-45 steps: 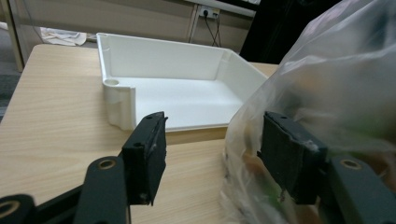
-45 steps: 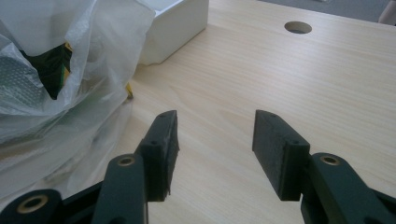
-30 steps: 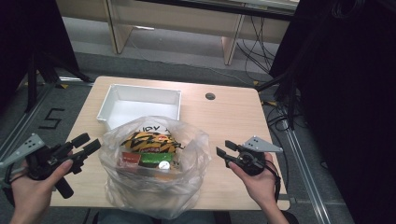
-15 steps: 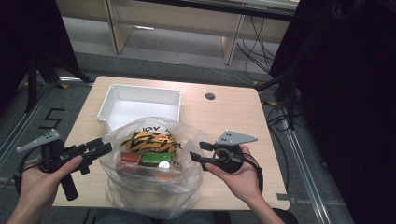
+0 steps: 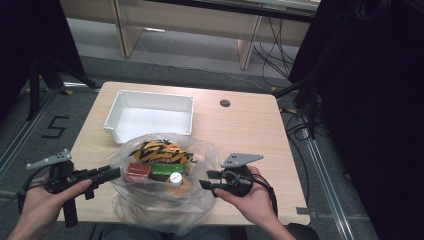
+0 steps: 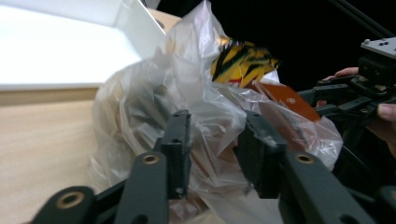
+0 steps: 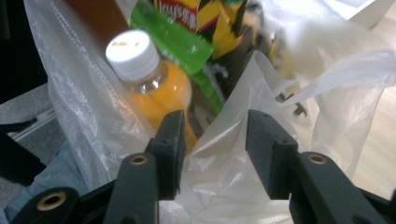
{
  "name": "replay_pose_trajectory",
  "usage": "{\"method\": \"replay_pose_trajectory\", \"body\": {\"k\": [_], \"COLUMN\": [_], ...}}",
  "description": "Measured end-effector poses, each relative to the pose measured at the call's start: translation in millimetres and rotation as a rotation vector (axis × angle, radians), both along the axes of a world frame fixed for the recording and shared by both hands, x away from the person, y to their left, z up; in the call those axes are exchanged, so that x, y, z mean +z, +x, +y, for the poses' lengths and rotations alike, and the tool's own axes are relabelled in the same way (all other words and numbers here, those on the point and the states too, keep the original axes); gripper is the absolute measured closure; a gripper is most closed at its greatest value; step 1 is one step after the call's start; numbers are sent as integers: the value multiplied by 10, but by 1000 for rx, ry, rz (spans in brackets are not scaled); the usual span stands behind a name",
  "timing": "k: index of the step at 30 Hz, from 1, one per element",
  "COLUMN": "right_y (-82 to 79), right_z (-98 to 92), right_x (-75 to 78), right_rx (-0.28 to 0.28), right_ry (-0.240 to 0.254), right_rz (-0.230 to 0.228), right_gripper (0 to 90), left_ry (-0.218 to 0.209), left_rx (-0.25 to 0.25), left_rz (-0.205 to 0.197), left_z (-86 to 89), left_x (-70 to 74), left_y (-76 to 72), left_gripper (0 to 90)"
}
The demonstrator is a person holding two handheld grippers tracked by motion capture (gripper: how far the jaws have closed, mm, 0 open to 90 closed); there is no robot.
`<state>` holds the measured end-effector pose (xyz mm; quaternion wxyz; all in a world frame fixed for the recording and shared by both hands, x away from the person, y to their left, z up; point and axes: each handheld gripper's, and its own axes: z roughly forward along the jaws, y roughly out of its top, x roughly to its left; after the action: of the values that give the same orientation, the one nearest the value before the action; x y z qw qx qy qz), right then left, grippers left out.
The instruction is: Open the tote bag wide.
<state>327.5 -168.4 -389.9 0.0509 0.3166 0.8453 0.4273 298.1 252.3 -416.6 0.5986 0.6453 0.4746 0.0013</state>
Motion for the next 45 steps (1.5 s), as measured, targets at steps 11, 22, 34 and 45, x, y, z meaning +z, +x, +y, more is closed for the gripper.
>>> {"method": "replay_pose_trajectory", "body": {"k": [11,22,34,45], "right_y": [-16,21,163,218], "right_z": [57,131,221,220], "right_x": [-75,-315,-624,-713], "right_rx": [49,59,67,61], "right_ry": [-53,-147,-260,-287], "right_rz": [26,86,192,218], "right_gripper": [763,884,890,810], "left_ry": [13,94,228,290], "left_rx": [-8,20,-23,-8], "left_rz": [48,125,288,304], "left_z": [49,137,124,38], "left_x": [-68,-279,-696,-812], "left_y": [19,93,353,423], "left_gripper": [874,890,890,832]}}
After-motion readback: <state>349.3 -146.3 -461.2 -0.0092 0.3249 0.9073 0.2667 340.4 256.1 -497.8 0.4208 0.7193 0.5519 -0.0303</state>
